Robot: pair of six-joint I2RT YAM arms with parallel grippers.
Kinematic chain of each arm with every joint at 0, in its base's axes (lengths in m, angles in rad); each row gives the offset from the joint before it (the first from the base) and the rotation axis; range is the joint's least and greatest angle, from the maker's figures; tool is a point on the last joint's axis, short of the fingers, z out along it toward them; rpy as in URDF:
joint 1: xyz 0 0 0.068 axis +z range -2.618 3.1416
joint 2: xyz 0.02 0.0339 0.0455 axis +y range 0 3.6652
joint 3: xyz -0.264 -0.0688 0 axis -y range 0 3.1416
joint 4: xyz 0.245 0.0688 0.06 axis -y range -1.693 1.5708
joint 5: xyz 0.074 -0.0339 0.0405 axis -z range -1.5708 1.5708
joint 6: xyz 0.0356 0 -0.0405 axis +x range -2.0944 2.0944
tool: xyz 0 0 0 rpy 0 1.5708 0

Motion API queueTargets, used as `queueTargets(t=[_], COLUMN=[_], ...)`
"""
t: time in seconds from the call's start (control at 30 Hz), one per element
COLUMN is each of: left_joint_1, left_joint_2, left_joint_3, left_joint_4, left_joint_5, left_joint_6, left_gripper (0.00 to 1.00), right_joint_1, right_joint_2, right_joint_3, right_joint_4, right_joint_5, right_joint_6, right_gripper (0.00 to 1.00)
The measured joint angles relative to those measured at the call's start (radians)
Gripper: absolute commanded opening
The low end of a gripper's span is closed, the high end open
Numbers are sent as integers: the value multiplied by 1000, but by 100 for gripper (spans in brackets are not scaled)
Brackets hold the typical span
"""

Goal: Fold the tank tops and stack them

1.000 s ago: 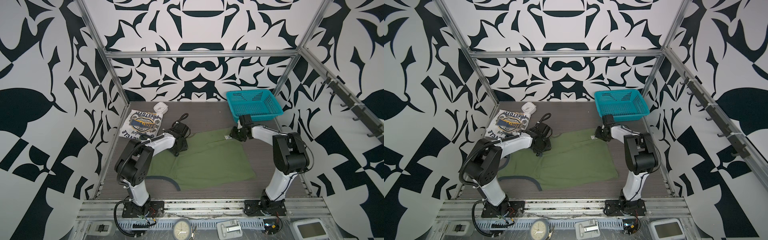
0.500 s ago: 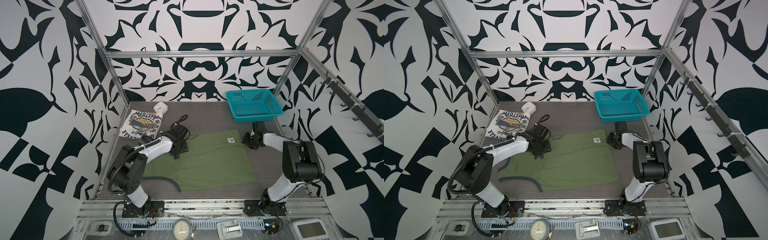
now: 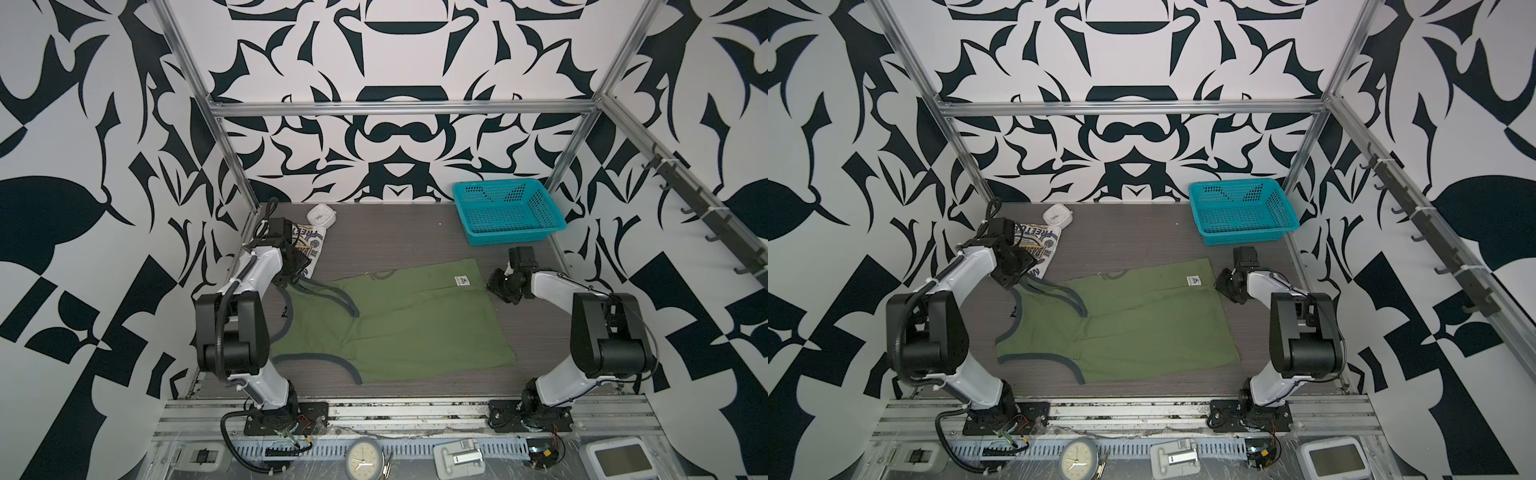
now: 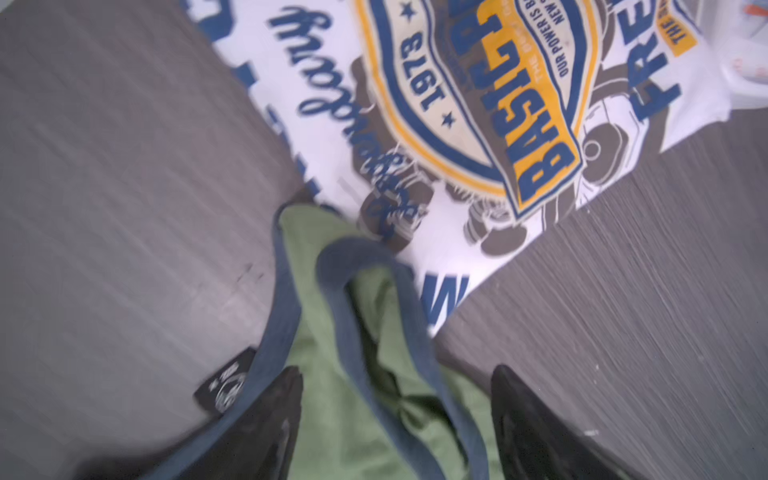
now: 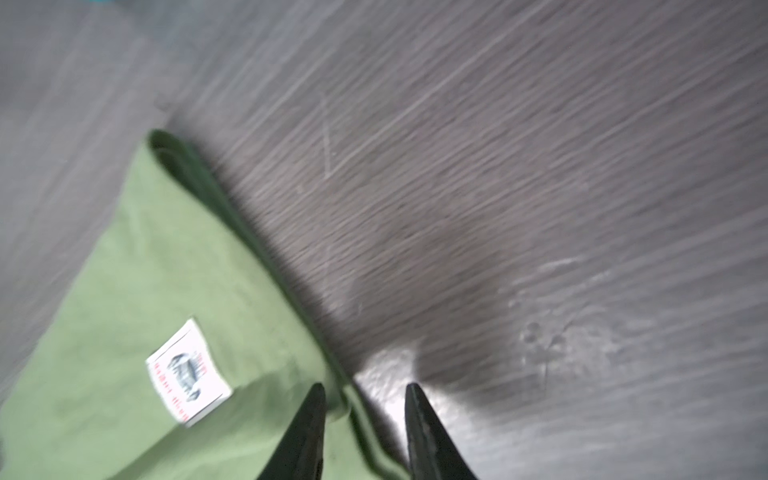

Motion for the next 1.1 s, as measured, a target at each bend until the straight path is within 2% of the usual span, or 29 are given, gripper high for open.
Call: queueTargets(t=[0.17,0.37,0.47,0.63,0.87,1.1], left_joint_1=[0,3,9,30,41,42], left_joint_2=[89,97,97,97,98,98], left_joint_3=[50,49,41,29,27,-8], left_joint_4=[-9,-32,-29,-29,-14,12], left_joint_5=[-16,-53,-64,-65,-64,-60], left_joint_6=[1,-9,-18,-23,-21,-10], left_gripper=[75,74,70,59,33,11], right_joint_1=[1,3,3,4,4,4], right_joint_2=[-29,-31,-31,-31,-31,-41], right_joint_3=[-14,-27,-29,-29,-29,-31], right_joint_4=[1,0,0,0,-4,-12], right_joint_5=[-23,-37,-38,-39,-38,-38], right_joint_6=[0,0,-1,-1,-3,-4], right_gripper=[35,35,35,35,35,35])
